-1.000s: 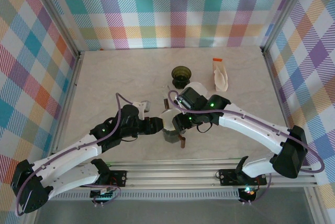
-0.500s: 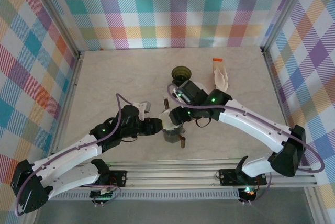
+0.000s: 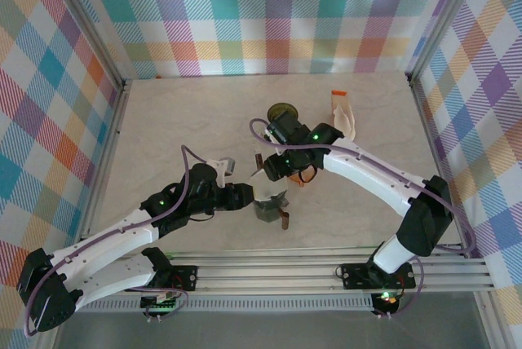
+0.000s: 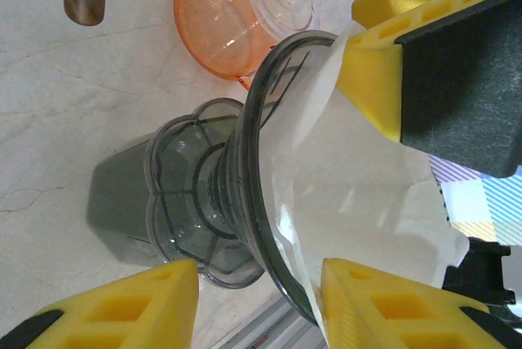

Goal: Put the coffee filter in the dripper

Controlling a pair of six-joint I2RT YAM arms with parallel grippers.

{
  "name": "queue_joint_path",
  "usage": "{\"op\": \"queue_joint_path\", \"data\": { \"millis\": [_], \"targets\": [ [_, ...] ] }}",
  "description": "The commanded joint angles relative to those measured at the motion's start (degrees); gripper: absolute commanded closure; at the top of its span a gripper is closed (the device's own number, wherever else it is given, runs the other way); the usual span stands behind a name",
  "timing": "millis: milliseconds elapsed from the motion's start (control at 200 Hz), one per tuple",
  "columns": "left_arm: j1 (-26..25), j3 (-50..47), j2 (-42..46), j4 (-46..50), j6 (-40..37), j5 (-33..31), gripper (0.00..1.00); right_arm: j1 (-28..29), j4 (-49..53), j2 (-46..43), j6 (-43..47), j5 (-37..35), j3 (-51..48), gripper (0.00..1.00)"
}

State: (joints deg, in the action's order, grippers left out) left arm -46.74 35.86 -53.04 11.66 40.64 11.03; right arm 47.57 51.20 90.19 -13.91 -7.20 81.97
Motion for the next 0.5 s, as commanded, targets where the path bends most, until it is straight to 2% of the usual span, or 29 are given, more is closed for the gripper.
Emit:
{"op": "queue_joint_path", "data": {
  "millis": [0, 65, 270, 490],
  "targets": [
    [-0.57, 0.17, -0.27, 0.30, -1.29, -0.24, 0.57, -0.37, 0.04, 0.25, -0.37, -2.78, 1.30, 0.47],
    [-0.54, 0.09, -0.27, 0.20, -1.22, -0.22, 0.57, -0.38, -0.04, 0.18, -0.67, -2.83, 1.19, 0.47],
    [-0.55, 0.09, -0.45, -0.19, -1.15, -0.26, 0.57, -0.21, -0.88, -4.42, -1.43, 0.14, -1.08, 0.36],
    [-0.54, -0.15, -0.69, -0.85, -0.85, -0.30, 0.55, 2.44, -0.29, -9.95, -4.06, 1.02, -7.27, 0.32]
  ]
}}
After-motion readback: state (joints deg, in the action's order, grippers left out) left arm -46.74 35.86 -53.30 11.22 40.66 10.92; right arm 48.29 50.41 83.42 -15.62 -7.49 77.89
